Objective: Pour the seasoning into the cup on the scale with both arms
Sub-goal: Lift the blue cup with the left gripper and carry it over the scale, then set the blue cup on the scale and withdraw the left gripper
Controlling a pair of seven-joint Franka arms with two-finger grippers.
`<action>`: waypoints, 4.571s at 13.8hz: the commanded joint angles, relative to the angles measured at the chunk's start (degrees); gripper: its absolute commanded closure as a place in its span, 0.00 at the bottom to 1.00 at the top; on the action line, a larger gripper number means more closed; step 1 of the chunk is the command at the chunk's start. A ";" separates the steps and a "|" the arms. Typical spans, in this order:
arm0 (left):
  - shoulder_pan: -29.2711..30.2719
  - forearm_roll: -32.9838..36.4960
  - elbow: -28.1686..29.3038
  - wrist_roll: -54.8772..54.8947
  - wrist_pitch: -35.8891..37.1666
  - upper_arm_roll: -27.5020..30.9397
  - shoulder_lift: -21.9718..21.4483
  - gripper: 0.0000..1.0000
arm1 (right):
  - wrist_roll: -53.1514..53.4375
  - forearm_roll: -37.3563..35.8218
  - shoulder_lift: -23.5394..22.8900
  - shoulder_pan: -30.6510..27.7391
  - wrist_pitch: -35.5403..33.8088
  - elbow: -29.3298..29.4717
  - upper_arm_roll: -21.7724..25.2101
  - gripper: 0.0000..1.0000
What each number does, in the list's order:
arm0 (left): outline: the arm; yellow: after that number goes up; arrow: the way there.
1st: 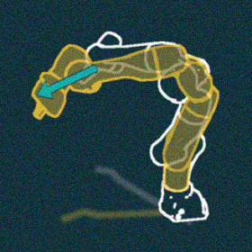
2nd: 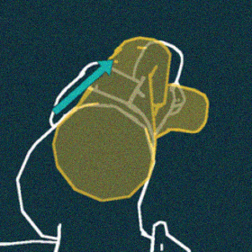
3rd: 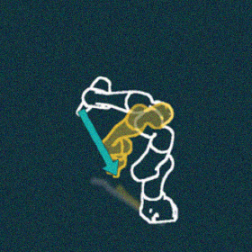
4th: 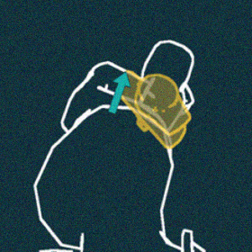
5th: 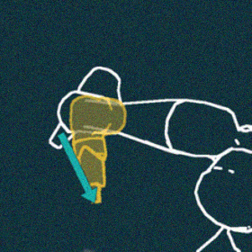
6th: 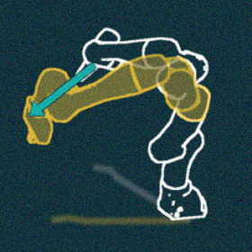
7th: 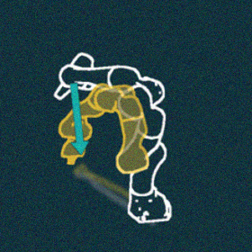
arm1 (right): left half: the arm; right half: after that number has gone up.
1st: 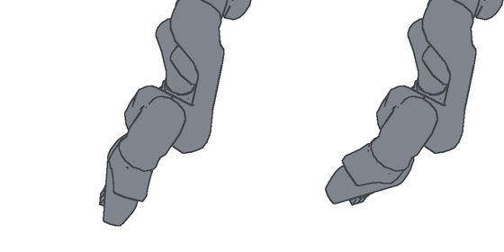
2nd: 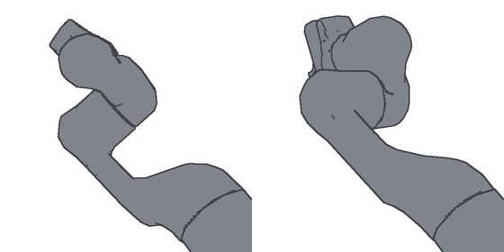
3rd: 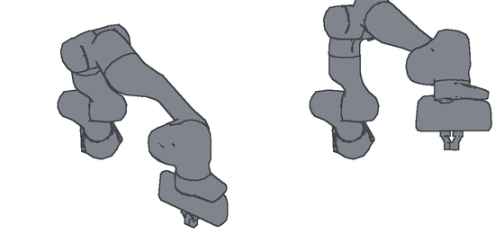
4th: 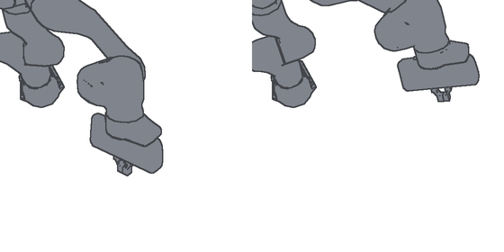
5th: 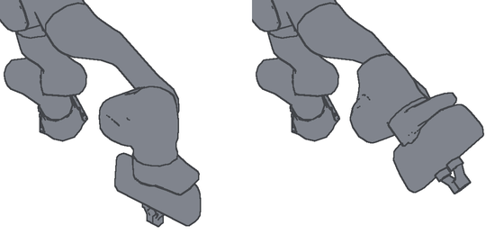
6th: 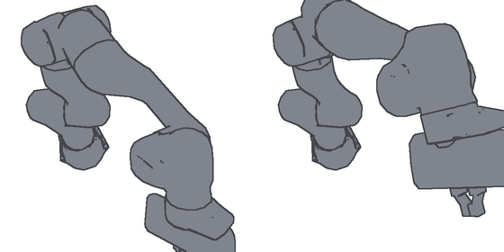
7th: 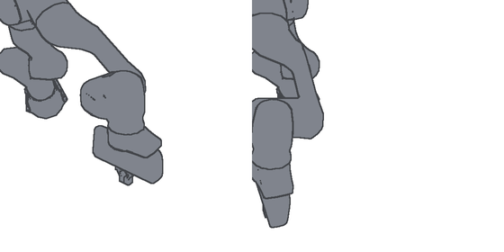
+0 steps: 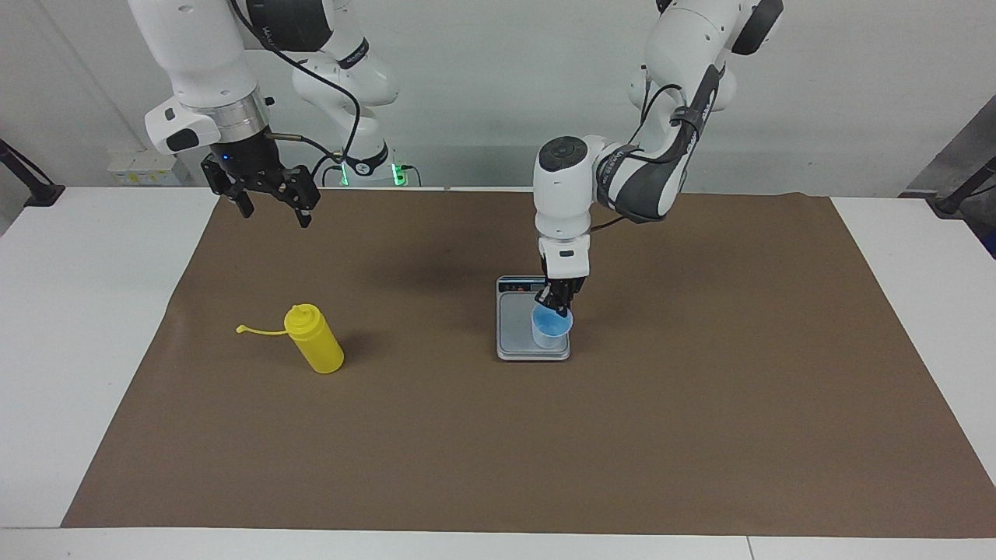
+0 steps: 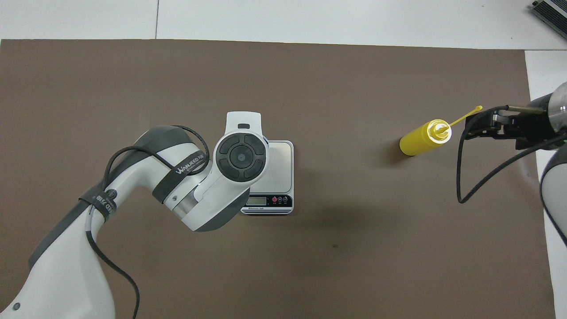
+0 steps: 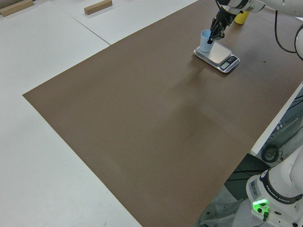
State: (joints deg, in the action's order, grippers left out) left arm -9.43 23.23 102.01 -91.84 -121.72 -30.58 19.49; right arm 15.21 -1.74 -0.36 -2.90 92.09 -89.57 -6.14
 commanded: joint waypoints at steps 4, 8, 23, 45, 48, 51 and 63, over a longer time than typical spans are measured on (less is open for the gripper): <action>-0.85 1.55 -1.37 -1.32 1.22 0.34 0.99 0.83 | -1.32 0.78 1.24 -0.88 -0.25 -1.31 -0.45 0.00; -0.76 2.07 -3.38 -1.06 4.20 0.26 1.25 0.51 | -1.32 0.78 1.24 -0.88 -0.25 -1.31 -0.37 0.00; 3.97 -1.79 -23.79 20.28 28.38 0.08 1.17 0.50 | -1.23 0.78 1.24 -0.88 -0.25 -1.31 -0.37 0.00; 7.06 -22.62 -10.27 92.63 32.79 35.06 -17.46 0.24 | -26.93 7.87 8.61 -10.97 12.12 -19.82 -0.10 0.00; 6.80 -22.62 -4.64 92.63 26.98 35.59 -19.83 0.15 | -43.19 13.58 9.41 -15.19 20.74 -25.99 -0.10 0.00; 6.71 -22.62 -2.18 92.72 26.88 35.68 -20.89 0.07 | -59.97 24.91 9.33 -19.50 27.68 -32.23 -0.02 0.00; 6.09 -22.62 -0.85 92.46 24.34 35.33 -22.30 0.00 | -111.61 64.31 -5.34 -25.58 32.54 -36.47 -0.10 0.00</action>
State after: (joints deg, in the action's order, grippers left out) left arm -2.65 1.48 100.29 0.03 -96.95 4.30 -1.48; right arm -93.16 59.65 -5.01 -28.93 124.08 -125.87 -5.75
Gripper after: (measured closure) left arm 0.000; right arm 0.000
